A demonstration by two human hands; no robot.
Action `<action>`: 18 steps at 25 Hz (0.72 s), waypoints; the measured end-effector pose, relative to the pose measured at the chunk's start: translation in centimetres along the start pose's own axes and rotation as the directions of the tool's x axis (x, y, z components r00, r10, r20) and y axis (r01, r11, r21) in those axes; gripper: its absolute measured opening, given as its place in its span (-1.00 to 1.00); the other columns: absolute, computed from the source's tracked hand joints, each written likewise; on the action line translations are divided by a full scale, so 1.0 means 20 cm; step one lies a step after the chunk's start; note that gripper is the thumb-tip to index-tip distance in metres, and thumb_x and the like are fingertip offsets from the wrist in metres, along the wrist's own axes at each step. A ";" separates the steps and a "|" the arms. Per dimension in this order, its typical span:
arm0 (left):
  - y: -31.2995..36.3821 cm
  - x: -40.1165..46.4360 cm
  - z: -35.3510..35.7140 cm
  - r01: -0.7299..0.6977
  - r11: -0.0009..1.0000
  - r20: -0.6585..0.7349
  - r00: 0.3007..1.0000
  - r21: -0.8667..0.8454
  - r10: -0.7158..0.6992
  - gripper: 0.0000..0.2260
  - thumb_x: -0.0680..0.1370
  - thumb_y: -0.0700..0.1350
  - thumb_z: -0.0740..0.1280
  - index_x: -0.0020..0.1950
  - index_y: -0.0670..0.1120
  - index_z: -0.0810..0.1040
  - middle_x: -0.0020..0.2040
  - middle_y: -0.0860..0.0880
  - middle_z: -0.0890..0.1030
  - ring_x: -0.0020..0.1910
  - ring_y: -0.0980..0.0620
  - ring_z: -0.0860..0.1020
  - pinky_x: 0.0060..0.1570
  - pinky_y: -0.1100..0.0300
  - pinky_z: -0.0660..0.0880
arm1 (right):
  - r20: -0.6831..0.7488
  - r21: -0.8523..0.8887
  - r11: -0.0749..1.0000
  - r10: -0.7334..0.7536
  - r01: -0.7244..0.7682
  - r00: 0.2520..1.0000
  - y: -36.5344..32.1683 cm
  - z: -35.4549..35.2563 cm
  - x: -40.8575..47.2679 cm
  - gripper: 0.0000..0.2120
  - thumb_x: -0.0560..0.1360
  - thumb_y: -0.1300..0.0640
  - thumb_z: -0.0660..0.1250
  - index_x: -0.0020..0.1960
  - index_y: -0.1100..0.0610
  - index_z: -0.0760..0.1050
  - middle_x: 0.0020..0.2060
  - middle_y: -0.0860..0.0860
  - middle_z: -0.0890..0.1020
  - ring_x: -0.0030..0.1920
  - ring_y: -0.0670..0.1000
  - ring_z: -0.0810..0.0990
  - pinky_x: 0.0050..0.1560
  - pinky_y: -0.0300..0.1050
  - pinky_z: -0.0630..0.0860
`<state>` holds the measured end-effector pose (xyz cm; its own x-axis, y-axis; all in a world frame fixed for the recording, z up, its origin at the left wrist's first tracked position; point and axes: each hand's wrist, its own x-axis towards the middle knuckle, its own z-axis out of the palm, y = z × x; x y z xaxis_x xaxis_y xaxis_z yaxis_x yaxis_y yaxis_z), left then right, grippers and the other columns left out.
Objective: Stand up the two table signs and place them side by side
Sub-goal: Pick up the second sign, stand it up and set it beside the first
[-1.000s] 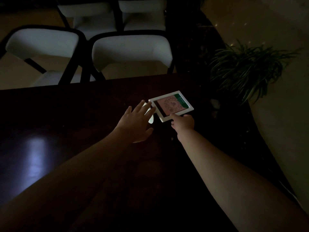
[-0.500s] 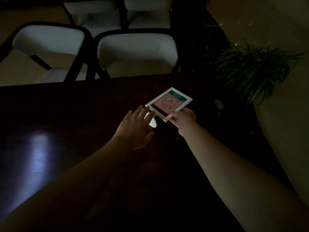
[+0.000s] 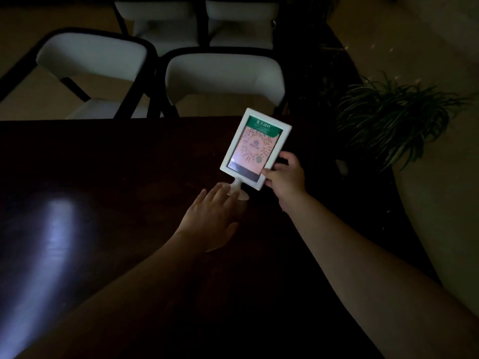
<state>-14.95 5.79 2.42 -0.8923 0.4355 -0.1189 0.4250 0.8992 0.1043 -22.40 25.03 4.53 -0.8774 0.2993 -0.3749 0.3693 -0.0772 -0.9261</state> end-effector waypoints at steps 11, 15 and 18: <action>-0.01 -0.16 0.18 0.020 1.000 0.081 0.997 -0.011 -0.019 -0.28 0.57 0.24 0.20 0.60 0.00 -0.03 0.62 -0.14 0.05 0.58 -0.11 -0.02 0.50 -0.11 -0.02 | 0.138 -0.145 0.951 -0.254 0.273 0.957 0.16 0.00 -0.22 -0.64 0.44 0.43 0.43 0.12 0.08 0.51 -0.05 -0.01 0.69 -0.03 -0.12 0.68 -0.13 -0.29 0.58; 0.00 -0.17 0.21 0.023 0.999 0.102 0.995 -0.030 -0.020 -0.28 0.57 0.23 0.21 0.60 -0.01 0.00 0.62 -0.13 0.05 0.58 -0.10 -0.01 0.51 -0.10 -0.01 | 0.169 -0.155 0.938 -0.284 0.310 0.944 0.19 0.00 -0.26 -0.63 0.46 0.43 0.42 0.03 -0.02 0.51 -0.05 -0.07 0.69 -0.04 -0.21 0.67 -0.15 -0.36 0.56; 0.00 -0.18 0.22 0.033 0.998 0.106 0.994 -0.046 -0.028 -0.30 0.57 0.22 0.22 0.60 -0.02 0.04 0.62 -0.12 0.06 0.58 -0.10 0.01 0.51 -0.10 0.01 | 0.186 -0.185 0.926 -0.296 0.329 0.937 0.21 -0.01 -0.28 -0.64 0.46 0.40 0.43 -0.01 -0.05 0.51 -0.06 -0.07 0.69 -0.04 -0.21 0.67 -0.13 -0.35 0.57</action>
<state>-11.11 4.42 -1.41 -0.8826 0.4125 -0.2256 0.3882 0.9100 0.1454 -15.83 23.18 2.79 -0.9883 0.1262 -0.0851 0.1096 0.2025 -0.9731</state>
